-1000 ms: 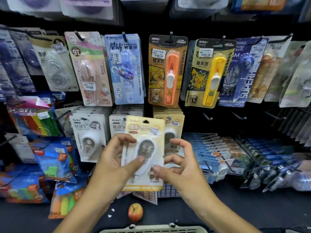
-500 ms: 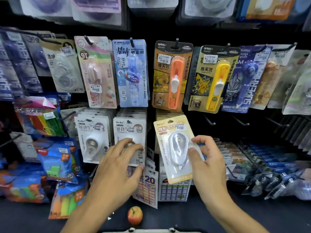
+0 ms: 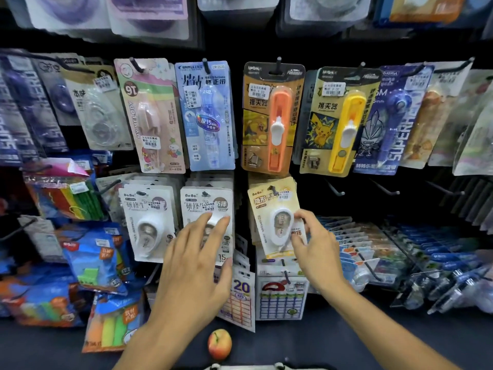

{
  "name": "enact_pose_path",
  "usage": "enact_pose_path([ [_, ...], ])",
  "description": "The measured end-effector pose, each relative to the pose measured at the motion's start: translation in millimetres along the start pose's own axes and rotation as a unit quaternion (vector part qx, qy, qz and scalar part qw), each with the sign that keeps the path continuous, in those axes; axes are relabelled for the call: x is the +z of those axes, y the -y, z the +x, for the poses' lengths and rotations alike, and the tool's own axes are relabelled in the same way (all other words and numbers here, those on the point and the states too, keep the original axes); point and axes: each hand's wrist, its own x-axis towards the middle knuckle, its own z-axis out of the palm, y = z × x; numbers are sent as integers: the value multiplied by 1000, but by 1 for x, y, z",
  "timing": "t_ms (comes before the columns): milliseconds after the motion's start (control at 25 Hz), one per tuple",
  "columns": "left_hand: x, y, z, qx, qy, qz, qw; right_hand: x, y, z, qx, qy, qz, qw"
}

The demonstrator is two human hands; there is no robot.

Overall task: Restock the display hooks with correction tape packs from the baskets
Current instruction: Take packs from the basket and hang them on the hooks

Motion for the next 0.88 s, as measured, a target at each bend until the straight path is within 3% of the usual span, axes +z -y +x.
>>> enact_pose_path([
  [200,24,10,7,27,55,78,995,6,-19,18,-65,114,-72,989],
  [320,23,17,3,32,83,85,992,10,-20,16,-79,102,-90,988],
  [440,15,24,-15,42,92,96,990,12,-34,-2,-6,94,-64,994],
  [520,8,30,-40,46,100,87,990,15,-54,-27,76,133,-63,986],
  [680,-2,44,-103,30,147,85,985,21,-88,-96,194,313,-102,924],
  [760,-3,53,-130,9,189,71,979,30,-97,-137,191,396,-154,885],
  [880,-9,57,-169,2,282,101,954,39,-107,-221,220,387,-199,873],
])
